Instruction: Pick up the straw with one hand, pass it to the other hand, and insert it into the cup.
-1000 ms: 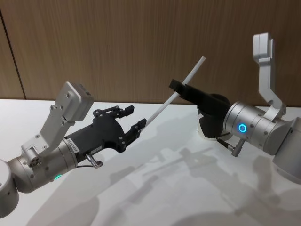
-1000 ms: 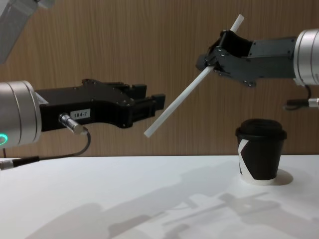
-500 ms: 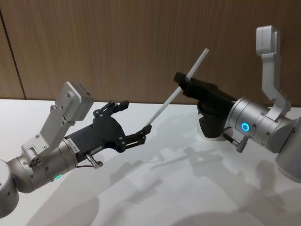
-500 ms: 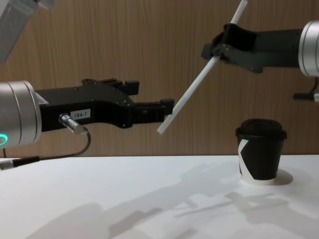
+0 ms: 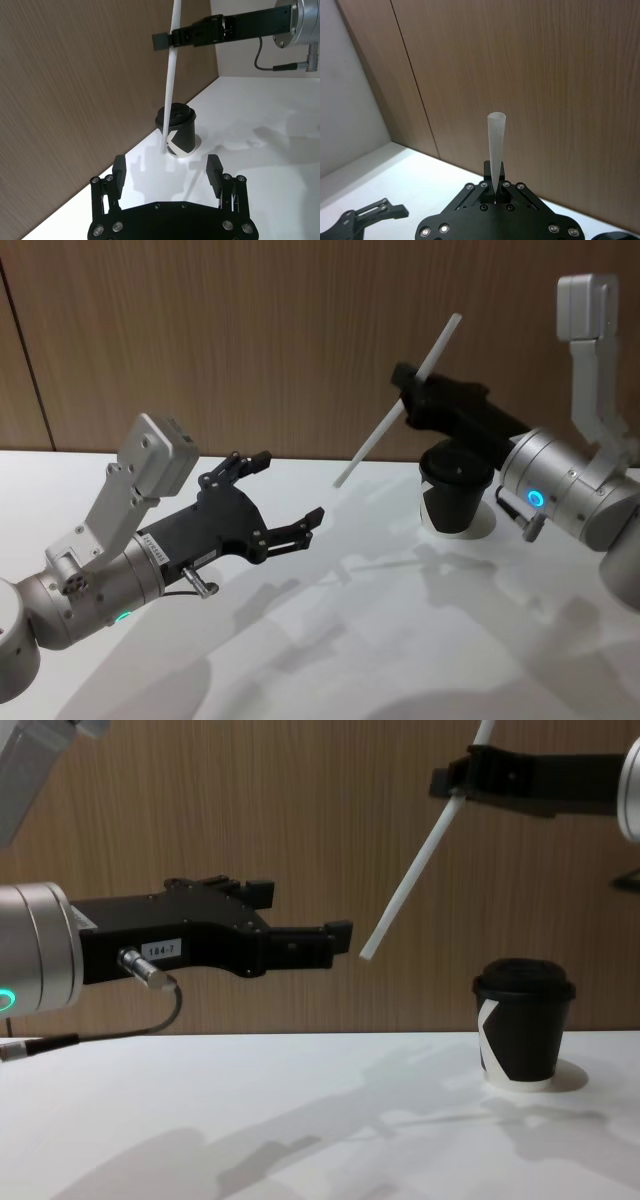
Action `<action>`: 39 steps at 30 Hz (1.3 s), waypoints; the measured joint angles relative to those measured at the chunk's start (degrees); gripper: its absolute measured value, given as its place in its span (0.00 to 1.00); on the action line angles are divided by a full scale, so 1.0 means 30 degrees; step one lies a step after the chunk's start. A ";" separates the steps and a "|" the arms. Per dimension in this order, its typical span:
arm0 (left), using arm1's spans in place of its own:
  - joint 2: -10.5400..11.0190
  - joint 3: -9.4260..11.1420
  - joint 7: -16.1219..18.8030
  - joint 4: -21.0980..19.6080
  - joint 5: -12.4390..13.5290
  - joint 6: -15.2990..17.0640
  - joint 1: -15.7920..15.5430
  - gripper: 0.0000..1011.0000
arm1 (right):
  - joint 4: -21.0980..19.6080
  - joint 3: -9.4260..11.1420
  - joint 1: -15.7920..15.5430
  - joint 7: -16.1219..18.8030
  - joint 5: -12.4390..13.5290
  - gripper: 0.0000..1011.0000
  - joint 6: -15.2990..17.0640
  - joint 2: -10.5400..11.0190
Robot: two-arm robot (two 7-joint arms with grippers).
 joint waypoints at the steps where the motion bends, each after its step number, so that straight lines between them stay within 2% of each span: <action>1: 0.0000 0.0000 0.0000 0.0000 -0.0001 0.0000 -0.0001 0.99 | 0.0004 -0.0043 0.0047 0.0017 -0.0157 0.00 -0.0172 0.0079; 3: 0.0001 0.0000 0.0000 0.0000 -0.0001 0.0000 -0.0001 0.99 | 0.0050 -0.0159 0.0202 0.0057 -0.0854 0.00 -0.0842 0.0326; 4: 0.0000 0.0000 0.0000 0.0001 0.0000 0.0000 -0.0001 0.99 | 0.0050 -0.0159 0.0202 0.0057 -0.0854 0.00 -0.0842 0.0326; 11: 0.0000 0.0000 0.0000 0.0001 -0.0001 0.0000 0.0000 0.99 | 0.0306 -0.0341 0.0618 0.0109 -0.2415 0.00 -0.2337 0.0814; 14: 0.0000 0.0000 0.0000 0.0001 -0.0001 0.0000 0.0000 0.99 | 0.0541 -0.0430 0.0956 0.0093 -0.3343 0.00 -0.3132 0.1072; 15: 0.0000 0.0000 0.0000 0.0001 -0.0001 0.0000 0.0000 0.99 | 0.0541 -0.0430 0.0956 0.0093 -0.3343 0.00 -0.3132 0.1072; 18: 0.0001 -0.0001 0.0000 0.0000 -0.0001 0.0000 0.0000 0.99 | 0.0857 -0.0532 0.1353 0.0016 -0.4360 0.00 -0.3904 0.1326; 24: 0.0000 -0.0001 0.0000 0.0000 -0.0001 0.0000 0.0000 0.99 | 0.1413 -0.0642 0.2029 -0.0123 -0.5844 0.00 -0.4938 0.1769; 33: -0.0001 -0.0001 0.0000 0.0000 0.0000 0.0000 -0.0001 0.99 | 0.1771 -0.0723 0.2655 0.0058 -0.7056 0.00 -0.5556 0.2333; 39: 0.0000 -0.0001 0.0000 0.0001 -0.0001 0.0000 -0.0001 0.99 | 0.1781 -0.0826 0.2969 0.0801 -0.7511 0.00 -0.5603 0.2852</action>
